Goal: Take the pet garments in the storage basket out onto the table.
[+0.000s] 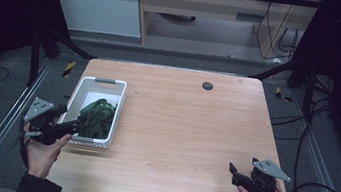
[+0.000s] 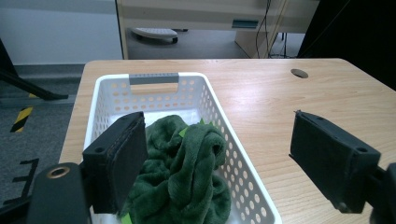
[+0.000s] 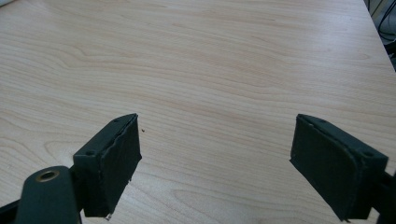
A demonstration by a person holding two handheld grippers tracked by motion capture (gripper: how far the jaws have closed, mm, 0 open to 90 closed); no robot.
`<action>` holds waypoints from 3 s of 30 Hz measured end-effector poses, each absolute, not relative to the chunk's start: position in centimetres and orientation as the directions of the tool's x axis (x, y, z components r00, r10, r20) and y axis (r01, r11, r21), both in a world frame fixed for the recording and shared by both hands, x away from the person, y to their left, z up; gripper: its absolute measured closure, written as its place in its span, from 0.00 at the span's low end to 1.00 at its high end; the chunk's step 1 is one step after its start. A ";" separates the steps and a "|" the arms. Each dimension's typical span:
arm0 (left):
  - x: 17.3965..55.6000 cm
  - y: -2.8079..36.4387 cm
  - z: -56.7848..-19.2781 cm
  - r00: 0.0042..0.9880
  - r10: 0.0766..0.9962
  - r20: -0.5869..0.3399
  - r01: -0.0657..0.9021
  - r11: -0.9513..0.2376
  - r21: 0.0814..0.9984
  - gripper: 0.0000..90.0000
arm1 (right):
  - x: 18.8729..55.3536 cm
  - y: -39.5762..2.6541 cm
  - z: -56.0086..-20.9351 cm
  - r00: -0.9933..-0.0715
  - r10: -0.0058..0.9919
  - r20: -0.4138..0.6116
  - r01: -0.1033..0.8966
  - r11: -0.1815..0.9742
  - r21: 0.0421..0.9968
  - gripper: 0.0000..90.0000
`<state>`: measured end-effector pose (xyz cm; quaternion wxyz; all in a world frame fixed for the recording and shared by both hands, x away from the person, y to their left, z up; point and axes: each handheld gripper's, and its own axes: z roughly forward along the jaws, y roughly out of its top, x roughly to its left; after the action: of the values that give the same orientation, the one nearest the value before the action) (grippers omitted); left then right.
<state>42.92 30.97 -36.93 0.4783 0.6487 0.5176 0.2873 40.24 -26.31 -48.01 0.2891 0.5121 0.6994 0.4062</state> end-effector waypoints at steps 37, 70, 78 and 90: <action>48.4 29.3 -37.2 0.339 0.940 -0.043 0.545 -0.159 0.823 0.19 | 40.5 -26.5 -48.1 -0.312 0.950 0.026 0.494 0.139 0.858 0.17; 52.4 28.4 -39.7 0.359 0.933 0.011 0.662 -0.263 0.702 0.25 | 40.6 -26.4 -48.2 -0.326 0.945 0.032 0.501 0.144 0.853 0.17; 53.0 27.9 -40.5 0.375 0.927 0.018 0.693 -0.293 0.659 0.29 | 40.6 -26.4 -48.2 -0.330 0.943 0.036 0.504 0.144 0.852 0.17; 53.6 27.4 -41.2 0.391 0.920 0.032 0.716 -0.326 0.618 0.34 | 40.6 -26.2 -48.2 -0.336 0.941 0.045 0.515 0.144 0.845 0.17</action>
<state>53.59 27.42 -41.22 0.2644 0.7911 0.5168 0.1931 40.62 -26.25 -48.22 0.2620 0.5131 0.7093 0.4062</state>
